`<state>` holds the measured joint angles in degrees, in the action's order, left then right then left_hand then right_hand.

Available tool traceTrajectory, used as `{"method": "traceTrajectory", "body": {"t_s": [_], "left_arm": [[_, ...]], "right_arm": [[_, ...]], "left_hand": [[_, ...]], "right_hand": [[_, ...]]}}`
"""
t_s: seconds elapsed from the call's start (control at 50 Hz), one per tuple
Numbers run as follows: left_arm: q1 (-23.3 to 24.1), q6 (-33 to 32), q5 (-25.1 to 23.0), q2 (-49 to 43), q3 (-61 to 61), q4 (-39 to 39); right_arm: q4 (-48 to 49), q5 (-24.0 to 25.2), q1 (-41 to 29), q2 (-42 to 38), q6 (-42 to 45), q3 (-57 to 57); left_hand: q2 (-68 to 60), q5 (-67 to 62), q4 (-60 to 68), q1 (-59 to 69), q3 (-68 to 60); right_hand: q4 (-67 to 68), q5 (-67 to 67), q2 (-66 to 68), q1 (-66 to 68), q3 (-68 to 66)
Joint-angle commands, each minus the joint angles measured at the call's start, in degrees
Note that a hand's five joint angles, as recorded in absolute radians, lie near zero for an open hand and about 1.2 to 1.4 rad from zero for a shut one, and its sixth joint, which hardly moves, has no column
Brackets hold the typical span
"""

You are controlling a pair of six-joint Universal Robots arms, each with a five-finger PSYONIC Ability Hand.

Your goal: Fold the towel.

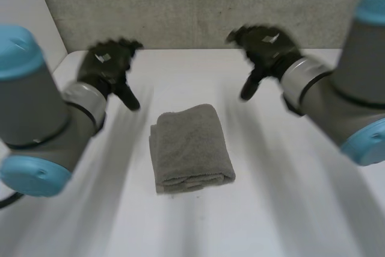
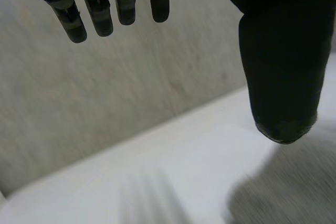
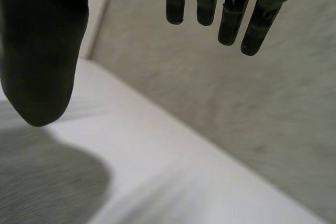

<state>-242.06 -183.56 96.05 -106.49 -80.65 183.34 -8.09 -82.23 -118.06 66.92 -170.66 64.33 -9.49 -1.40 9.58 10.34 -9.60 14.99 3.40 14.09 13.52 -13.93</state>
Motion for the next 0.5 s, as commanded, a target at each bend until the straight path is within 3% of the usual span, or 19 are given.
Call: {"method": "traceTrajectory", "body": {"t_s": [0.02, 0.22, 0.5], "left_arm": [[-3.9, 0.0, -0.4, 8.8, 0.8, -3.3], [-6.2, 0.0, -5.2, 13.3, 0.8, -5.5], [-6.6, 0.0, -5.3, 12.0, 0.4, -4.9]], "right_arm": [[-0.1, -7.6, 4.5, 7.3, 0.1, 2.6], [0.7, -7.4, 8.9, 11.6, -0.3, 7.4], [1.1, -7.6, 8.1, 11.8, -0.2, 8.4]], "left_hand": [[-1.1, 0.8, 1.0, 0.2, -0.9], [-0.9, 1.0, 0.8, 0.0, -0.8], [-0.5, 1.4, 0.4, -0.3, -0.4]], "right_hand": [[-5.0, -3.4, -4.1, -3.5, 3.9], [-5.0, -3.4, -4.1, -3.5, 3.9], [-5.0, -3.4, -4.1, -3.5, 3.9]]}}
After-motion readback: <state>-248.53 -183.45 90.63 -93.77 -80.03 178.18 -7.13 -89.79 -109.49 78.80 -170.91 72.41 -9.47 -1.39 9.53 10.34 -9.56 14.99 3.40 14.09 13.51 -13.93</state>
